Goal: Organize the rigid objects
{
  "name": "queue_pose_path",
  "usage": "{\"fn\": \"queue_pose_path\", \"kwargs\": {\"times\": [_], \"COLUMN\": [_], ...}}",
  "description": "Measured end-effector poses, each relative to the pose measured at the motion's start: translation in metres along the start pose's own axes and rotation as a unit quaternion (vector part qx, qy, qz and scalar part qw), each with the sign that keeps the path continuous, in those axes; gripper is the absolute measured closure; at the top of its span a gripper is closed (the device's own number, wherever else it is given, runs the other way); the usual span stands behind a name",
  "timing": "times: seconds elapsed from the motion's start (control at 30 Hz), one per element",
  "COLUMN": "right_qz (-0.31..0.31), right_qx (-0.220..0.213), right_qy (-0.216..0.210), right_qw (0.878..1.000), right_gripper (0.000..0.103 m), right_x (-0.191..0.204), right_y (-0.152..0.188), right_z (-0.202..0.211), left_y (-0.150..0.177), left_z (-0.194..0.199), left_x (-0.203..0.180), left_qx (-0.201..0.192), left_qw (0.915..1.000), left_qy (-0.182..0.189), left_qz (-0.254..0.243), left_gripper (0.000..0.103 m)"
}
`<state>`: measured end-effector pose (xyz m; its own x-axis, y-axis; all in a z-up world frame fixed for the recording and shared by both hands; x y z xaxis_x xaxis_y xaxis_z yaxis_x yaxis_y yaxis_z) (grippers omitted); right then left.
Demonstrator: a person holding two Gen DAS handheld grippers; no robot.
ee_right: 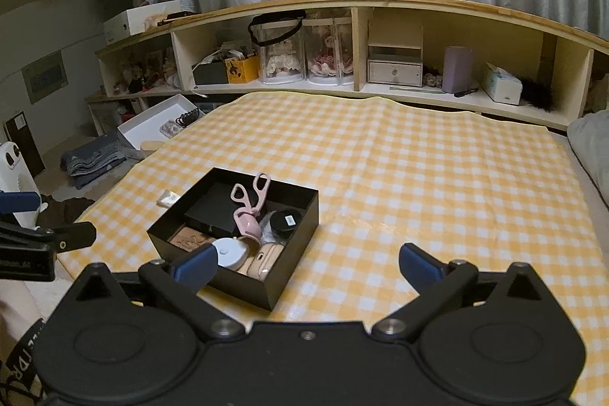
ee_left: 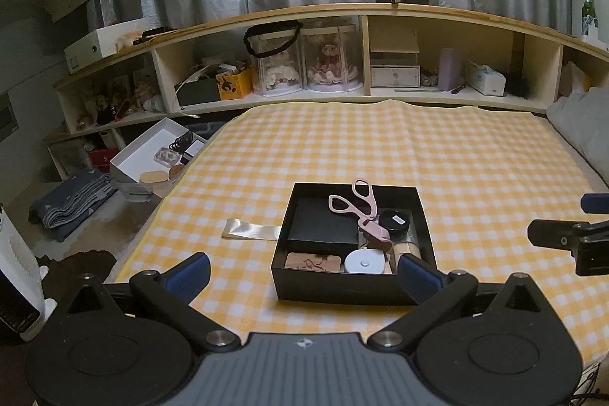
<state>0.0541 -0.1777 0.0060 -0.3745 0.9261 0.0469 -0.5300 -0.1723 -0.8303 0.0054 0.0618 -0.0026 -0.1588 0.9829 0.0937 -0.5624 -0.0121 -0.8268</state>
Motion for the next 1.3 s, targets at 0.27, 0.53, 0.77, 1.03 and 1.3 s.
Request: {"fn": "queue_pose_path", "kwargs": {"times": [0.27,0.53,0.77,1.03,1.3], "right_qz": [0.006,0.003,0.004,0.004,0.007], "right_qx": [0.002,0.002,0.003,0.003,0.003], "right_qy": [0.005,0.005,0.006,0.005,0.004], "right_qw": [1.000,1.000,1.000,1.000,1.000], "right_gripper": [0.000,0.000,0.000,0.000,0.000], "right_x": [0.0004,0.0004,0.0006,0.0012,0.0010], "right_y": [0.0021,0.0028,0.0026,0.0029,0.0038], "right_z": [-0.0013,-0.0013,-0.0013,-0.0006,-0.0010], "left_y": [0.0011,0.0025,0.0027,0.0038,0.0037], "left_z": [-0.0008,-0.0010,-0.0011,-0.0015,-0.0014], "left_x": [0.0000,-0.0026,-0.0012,-0.0004,-0.0004], "left_qx": [-0.001,0.000,0.001,0.002,0.002], "left_qw": [0.9999,1.0000,1.0000,0.9999,1.0000], "left_qy": [-0.002,-0.005,-0.006,-0.006,-0.006], "left_qz": [0.012,0.006,0.007,0.008,0.008], "left_gripper": [0.000,0.000,0.000,0.000,0.000]}}
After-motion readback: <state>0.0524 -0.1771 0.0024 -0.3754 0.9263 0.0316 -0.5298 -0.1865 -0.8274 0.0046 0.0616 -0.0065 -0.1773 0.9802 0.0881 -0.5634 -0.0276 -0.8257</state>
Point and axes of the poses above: each gripper's, at about its wrist camera, not at the fingertips, and z roughly against the way its jaws point, x to its left, y to its underside, the point moved 1 cm from there along -z, roughly the way its jaws point
